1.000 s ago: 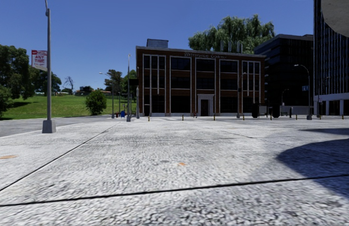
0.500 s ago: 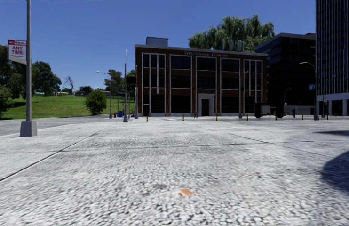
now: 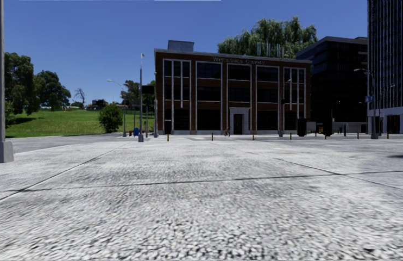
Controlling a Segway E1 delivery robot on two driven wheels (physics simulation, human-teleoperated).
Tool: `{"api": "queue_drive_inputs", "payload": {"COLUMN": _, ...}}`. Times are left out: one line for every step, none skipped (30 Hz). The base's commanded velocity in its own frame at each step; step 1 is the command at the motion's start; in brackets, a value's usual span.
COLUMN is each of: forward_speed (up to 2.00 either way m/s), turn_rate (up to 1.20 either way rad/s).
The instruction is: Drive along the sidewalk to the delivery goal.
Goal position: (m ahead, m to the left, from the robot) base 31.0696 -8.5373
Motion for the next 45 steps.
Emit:
{"api": "queue_drive_inputs", "payload": {"forward_speed": 2.00, "turn_rate": 0.00}}
{"api": "queue_drive_inputs", "payload": {"forward_speed": 2.00, "turn_rate": 0.00}}
{"api": "queue_drive_inputs", "payload": {"forward_speed": 2.00, "turn_rate": 0.00}}
{"api": "queue_drive_inputs", "payload": {"forward_speed": 2.00, "turn_rate": 0.00}}
{"api": "queue_drive_inputs", "payload": {"forward_speed": 2.00, "turn_rate": 0.00}}
{"api": "queue_drive_inputs", "payload": {"forward_speed": 2.00, "turn_rate": 0.00}}
{"api": "queue_drive_inputs", "payload": {"forward_speed": 2.00, "turn_rate": 0.00}}
{"api": "queue_drive_inputs", "payload": {"forward_speed": 2.00, "turn_rate": 0.00}}
{"api": "queue_drive_inputs", "payload": {"forward_speed": 2.00, "turn_rate": 0.00}}
{"api": "queue_drive_inputs", "payload": {"forward_speed": 2.00, "turn_rate": 0.00}}
{"api": "queue_drive_inputs", "payload": {"forward_speed": 2.00, "turn_rate": 0.00}}
{"api": "queue_drive_inputs", "payload": {"forward_speed": 2.00, "turn_rate": 0.00}}
{"api": "queue_drive_inputs", "payload": {"forward_speed": 2.00, "turn_rate": 0.00}}
{"api": "queue_drive_inputs", "payload": {"forward_speed": 2.00, "turn_rate": 0.00}}
{"api": "queue_drive_inputs", "payload": {"forward_speed": 2.00, "turn_rate": 0.00}}
{"api": "queue_drive_inputs", "payload": {"forward_speed": 2.00, "turn_rate": 0.00}}
{"api": "queue_drive_inputs", "payload": {"forward_speed": 2.00, "turn_rate": 0.00}}
{"api": "queue_drive_inputs", "payload": {"forward_speed": 2.00, "turn_rate": 0.00}}
{"api": "queue_drive_inputs", "payload": {"forward_speed": 2.00, "turn_rate": 0.00}}
{"api": "queue_drive_inputs", "payload": {"forward_speed": 2.00, "turn_rate": 0.00}}
{"api": "queue_drive_inputs", "payload": {"forward_speed": 2.00, "turn_rate": 0.00}}
{"api": "queue_drive_inputs", "payload": {"forward_speed": 2.00, "turn_rate": 0.00}}
{"api": "queue_drive_inputs", "payload": {"forward_speed": 2.00, "turn_rate": 0.00}}
{"api": "queue_drive_inputs", "payload": {"forward_speed": 2.00, "turn_rate": 0.00}}
{"api": "queue_drive_inputs", "payload": {"forward_speed": 2.00, "turn_rate": 0.00}}
{"api": "queue_drive_inputs", "payload": {"forward_speed": 2.00, "turn_rate": 0.00}}
{"api": "queue_drive_inputs", "payload": {"forward_speed": 2.00, "turn_rate": 0.00}}
{"api": "queue_drive_inputs", "payload": {"forward_speed": 2.00, "turn_rate": 0.00}}
{"api": "queue_drive_inputs", "payload": {"forward_speed": 2.00, "turn_rate": 0.00}}
{"api": "queue_drive_inputs", "payload": {"forward_speed": 2.00, "turn_rate": 0.00}}
{"api": "queue_drive_inputs", "payload": {"forward_speed": 2.00, "turn_rate": 0.00}}
{"api": "queue_drive_inputs", "payload": {"forward_speed": 2.00, "turn_rate": 0.00}}
{"api": "queue_drive_inputs", "payload": {"forward_speed": 2.00, "turn_rate": 0.00}}
{"api": "queue_drive_inputs", "payload": {"forward_speed": 2.00, "turn_rate": 0.00}}
{"api": "queue_drive_inputs", "payload": {"forward_speed": 2.00, "turn_rate": 0.00}}
{"api": "queue_drive_inputs", "payload": {"forward_speed": 2.00, "turn_rate": 0.00}}
{"api": "queue_drive_inputs", "payload": {"forward_speed": 2.00, "turn_rate": 0.00}}
{"api": "queue_drive_inputs", "payload": {"forward_speed": 2.00, "turn_rate": 0.00}}
{"api": "queue_drive_inputs", "payload": {"forward_speed": 2.00, "turn_rate": 0.00}}
{"api": "queue_drive_inputs", "payload": {"forward_speed": 2.00, "turn_rate": 0.00}}
{"api": "queue_drive_inputs", "payload": {"forward_speed": 2.00, "turn_rate": 0.00}}
{"api": "queue_drive_inputs", "payload": {"forward_speed": 2.00, "turn_rate": 0.00}}
{"api": "queue_drive_inputs", "payload": {"forward_speed": 2.00, "turn_rate": 0.00}}
{"api": "queue_drive_inputs", "payload": {"forward_speed": 2.00, "turn_rate": 0.00}}
{"api": "queue_drive_inputs", "payload": {"forward_speed": 2.00, "turn_rate": 0.00}}
